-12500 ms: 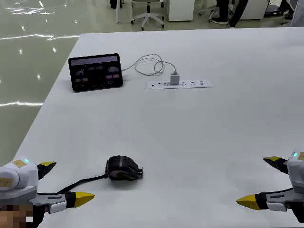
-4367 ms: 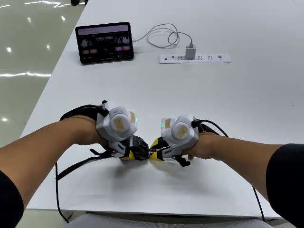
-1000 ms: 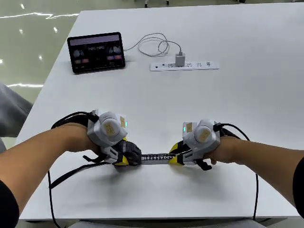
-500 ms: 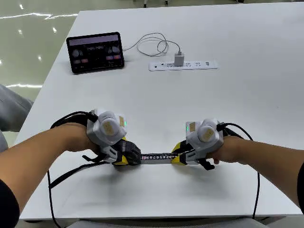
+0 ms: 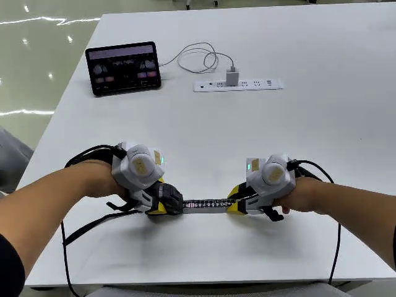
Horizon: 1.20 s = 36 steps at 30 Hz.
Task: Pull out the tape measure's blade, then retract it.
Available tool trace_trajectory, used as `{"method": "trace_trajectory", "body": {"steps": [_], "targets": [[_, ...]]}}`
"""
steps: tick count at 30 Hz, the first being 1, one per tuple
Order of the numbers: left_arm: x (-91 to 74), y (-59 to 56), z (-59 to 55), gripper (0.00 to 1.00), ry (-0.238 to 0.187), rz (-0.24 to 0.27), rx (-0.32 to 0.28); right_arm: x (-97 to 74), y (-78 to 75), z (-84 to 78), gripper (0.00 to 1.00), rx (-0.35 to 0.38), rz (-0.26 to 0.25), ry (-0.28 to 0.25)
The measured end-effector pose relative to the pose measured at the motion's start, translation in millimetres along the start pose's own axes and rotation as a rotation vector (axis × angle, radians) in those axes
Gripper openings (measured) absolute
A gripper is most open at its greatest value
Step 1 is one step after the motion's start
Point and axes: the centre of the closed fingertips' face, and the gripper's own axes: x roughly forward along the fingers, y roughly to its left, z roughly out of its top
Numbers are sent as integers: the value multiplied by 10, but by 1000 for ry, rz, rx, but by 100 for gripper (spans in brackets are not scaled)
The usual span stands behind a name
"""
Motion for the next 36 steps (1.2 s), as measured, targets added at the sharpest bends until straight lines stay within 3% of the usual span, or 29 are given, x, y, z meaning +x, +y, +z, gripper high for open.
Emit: {"method": "trace_trajectory", "body": {"steps": [36], "targets": [[-1,0,1,32,-5,9,-3,-244,-70,-261,11,11,-13,34]]}}
